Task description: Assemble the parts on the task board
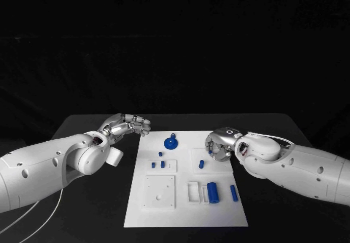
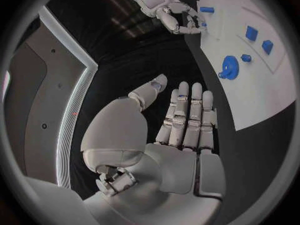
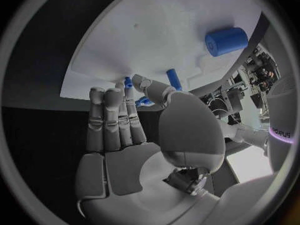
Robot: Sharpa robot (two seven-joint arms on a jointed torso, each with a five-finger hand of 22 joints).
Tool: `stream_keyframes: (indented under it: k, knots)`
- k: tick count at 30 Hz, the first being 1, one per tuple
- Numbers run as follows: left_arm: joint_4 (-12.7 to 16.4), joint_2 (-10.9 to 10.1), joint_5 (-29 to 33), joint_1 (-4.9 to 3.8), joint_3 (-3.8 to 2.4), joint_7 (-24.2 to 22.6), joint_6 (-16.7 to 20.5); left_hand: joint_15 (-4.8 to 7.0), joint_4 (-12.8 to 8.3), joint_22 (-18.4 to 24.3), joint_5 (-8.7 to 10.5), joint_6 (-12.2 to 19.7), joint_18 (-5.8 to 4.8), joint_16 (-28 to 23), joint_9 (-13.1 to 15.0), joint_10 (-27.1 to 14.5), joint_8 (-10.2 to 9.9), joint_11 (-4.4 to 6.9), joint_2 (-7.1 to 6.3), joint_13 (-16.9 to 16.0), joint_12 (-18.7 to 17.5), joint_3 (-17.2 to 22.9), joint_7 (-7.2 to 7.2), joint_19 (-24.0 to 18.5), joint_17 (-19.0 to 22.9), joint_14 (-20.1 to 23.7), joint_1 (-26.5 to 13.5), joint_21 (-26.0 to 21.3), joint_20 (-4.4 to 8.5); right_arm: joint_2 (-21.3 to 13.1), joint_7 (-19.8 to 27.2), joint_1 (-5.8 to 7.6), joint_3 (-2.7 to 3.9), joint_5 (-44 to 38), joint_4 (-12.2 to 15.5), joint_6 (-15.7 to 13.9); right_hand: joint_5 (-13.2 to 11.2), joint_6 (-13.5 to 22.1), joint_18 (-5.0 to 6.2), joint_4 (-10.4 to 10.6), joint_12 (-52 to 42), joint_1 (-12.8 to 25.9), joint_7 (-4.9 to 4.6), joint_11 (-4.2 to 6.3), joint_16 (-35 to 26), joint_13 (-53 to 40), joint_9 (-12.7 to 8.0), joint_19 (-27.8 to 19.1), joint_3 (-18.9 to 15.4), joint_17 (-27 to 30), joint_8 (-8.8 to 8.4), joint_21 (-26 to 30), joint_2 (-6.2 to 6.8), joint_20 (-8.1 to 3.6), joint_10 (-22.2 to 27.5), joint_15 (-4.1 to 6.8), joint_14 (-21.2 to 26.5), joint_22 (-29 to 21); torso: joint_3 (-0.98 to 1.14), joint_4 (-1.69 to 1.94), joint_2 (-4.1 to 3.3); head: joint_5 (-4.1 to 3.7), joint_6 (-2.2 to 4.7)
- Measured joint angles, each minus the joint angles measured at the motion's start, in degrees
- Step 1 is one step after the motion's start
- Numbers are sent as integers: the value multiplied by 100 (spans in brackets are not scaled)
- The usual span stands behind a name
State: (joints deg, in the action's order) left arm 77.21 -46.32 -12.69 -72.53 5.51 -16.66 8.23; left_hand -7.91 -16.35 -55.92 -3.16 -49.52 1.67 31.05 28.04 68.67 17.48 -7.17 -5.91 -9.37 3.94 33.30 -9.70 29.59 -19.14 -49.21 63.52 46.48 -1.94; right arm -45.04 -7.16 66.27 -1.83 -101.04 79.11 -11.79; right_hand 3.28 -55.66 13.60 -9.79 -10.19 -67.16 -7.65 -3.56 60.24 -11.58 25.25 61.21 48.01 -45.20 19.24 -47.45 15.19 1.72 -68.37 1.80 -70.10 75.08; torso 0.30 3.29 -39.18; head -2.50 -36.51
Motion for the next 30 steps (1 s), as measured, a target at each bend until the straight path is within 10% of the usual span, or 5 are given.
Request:
stream_keyframes:
  k: [30]
  knots:
    - [1,-7,6,0,0,22,-87,1,0,-4,0,0,0,-22,0,0,0,0,-1,10,0,0,0,0,-10,-1,1,0,0,86,-292,-36,-27,-557,6,-76,0,-379,2,-15,-89,-138,153,114,201,-219,34,176,270,-104,183,-58,-54,-112,-561,183,-92,-4,4,-2,2,-23,-38]
